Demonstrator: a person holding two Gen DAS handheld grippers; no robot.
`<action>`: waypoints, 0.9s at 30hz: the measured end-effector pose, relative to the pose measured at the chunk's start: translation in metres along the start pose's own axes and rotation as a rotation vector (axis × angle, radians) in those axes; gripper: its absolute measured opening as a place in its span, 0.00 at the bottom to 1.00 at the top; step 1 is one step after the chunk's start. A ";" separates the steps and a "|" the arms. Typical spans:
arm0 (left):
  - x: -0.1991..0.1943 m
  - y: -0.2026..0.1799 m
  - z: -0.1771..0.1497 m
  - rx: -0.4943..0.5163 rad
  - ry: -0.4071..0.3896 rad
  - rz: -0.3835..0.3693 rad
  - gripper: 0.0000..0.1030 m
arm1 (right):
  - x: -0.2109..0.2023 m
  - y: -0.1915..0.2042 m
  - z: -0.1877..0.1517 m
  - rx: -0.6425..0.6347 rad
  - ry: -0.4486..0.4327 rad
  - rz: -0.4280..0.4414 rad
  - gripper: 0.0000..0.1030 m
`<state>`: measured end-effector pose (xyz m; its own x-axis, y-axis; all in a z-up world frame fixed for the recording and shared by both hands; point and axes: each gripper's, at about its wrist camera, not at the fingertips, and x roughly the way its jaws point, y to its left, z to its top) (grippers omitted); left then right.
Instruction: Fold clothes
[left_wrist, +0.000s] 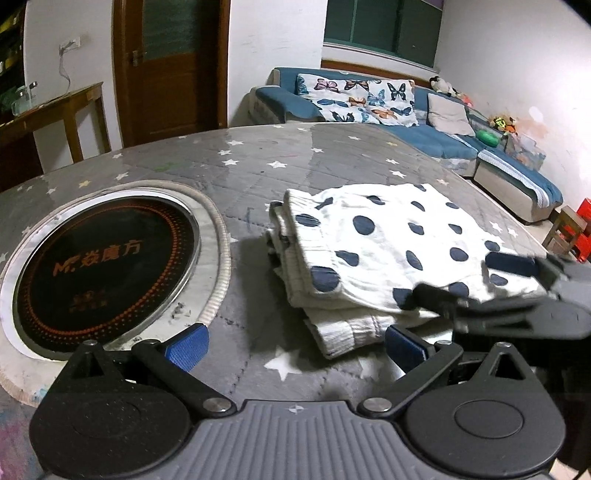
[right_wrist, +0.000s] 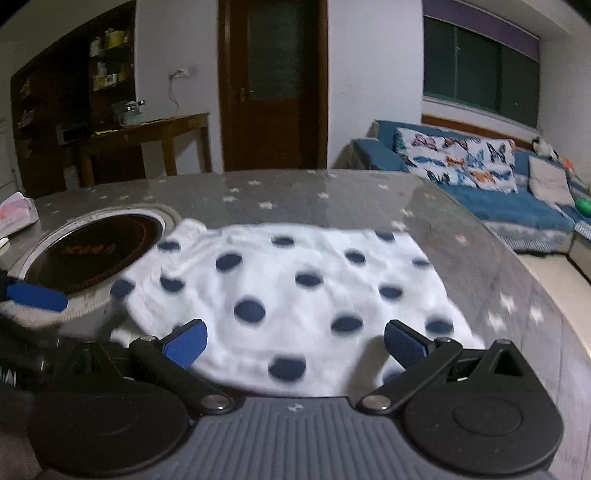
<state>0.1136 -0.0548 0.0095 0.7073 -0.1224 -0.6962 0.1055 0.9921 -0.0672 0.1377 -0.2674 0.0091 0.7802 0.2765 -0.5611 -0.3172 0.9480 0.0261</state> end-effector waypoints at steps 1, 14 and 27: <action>-0.001 -0.001 -0.001 0.003 0.000 -0.001 1.00 | -0.003 -0.001 -0.004 0.014 0.002 -0.004 1.00; -0.015 -0.014 -0.011 0.037 -0.020 -0.010 1.00 | -0.033 -0.006 -0.029 0.096 -0.014 -0.047 1.00; -0.027 -0.022 -0.020 0.060 -0.032 -0.014 1.00 | -0.044 0.000 -0.041 0.129 -0.023 -0.053 1.00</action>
<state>0.0786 -0.0727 0.0155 0.7271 -0.1383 -0.6724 0.1566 0.9871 -0.0336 0.0812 -0.2865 -0.0001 0.8065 0.2277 -0.5457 -0.2044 0.9733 0.1040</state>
